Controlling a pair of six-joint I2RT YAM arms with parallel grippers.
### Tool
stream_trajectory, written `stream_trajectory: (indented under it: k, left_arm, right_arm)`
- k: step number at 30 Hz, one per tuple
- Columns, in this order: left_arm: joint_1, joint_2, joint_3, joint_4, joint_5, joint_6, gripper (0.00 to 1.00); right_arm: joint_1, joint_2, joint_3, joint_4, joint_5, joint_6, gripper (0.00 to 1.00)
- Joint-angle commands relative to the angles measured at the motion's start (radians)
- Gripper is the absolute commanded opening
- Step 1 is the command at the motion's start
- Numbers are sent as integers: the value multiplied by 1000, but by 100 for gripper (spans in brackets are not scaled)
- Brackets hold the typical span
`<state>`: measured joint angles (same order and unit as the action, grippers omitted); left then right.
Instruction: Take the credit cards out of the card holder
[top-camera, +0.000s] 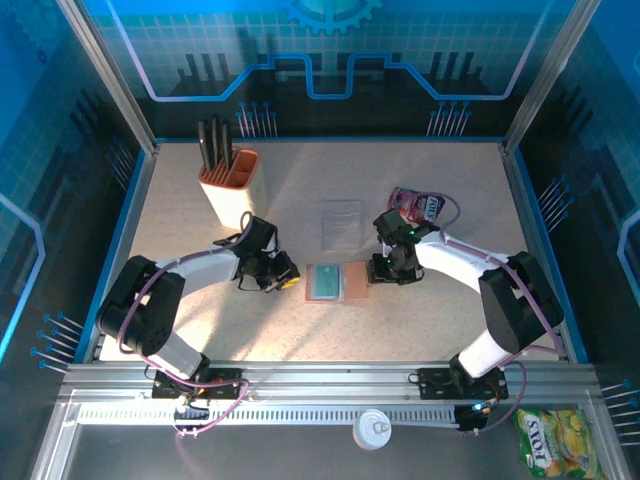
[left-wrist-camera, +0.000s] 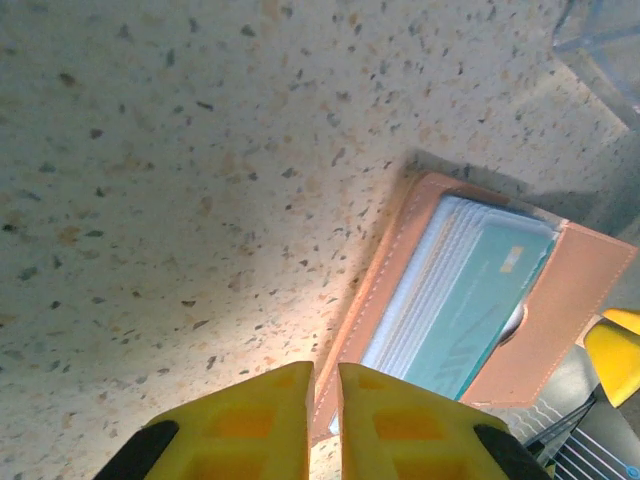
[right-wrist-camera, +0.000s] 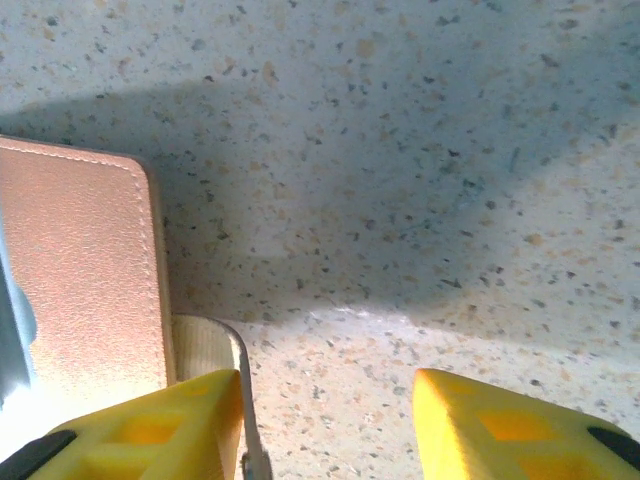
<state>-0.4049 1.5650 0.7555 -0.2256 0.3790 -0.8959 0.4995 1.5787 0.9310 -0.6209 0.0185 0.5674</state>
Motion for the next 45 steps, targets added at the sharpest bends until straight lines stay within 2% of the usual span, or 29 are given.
stream_trajectory:
  k: [1, 15, 23, 30, 33, 39, 45]
  left_arm:
    - [6, -6, 28, -27, -5, -12, 15]
    - [6, 45, 56, -9, 10, -17, 15]
    - [4, 47, 69, 18, 30, -13, 16]
    - [4, 3, 71, 12, 34, 11, 18]
    - [4, -25, 47, 24, 30, 1, 18]
    - [3, -70, 32, 13, 22, -3, 18]
    - [5, -75, 29, 7, 9, 1, 18]
  right_arm:
    - [-11, -10, 18, -69, 59, 0, 49]
    - [-11, 118, 44, -83, 119, -7, 51]
    - [1, 66, 86, -137, 120, 7, 52]
    - [45, 26, 168, -192, 79, 30, 53]
    - [82, 27, 226, -230, 100, 37, 53]
    - [161, 55, 347, -278, 112, 58, 53]
    - [204, 125, 384, -246, 49, 89, 53]
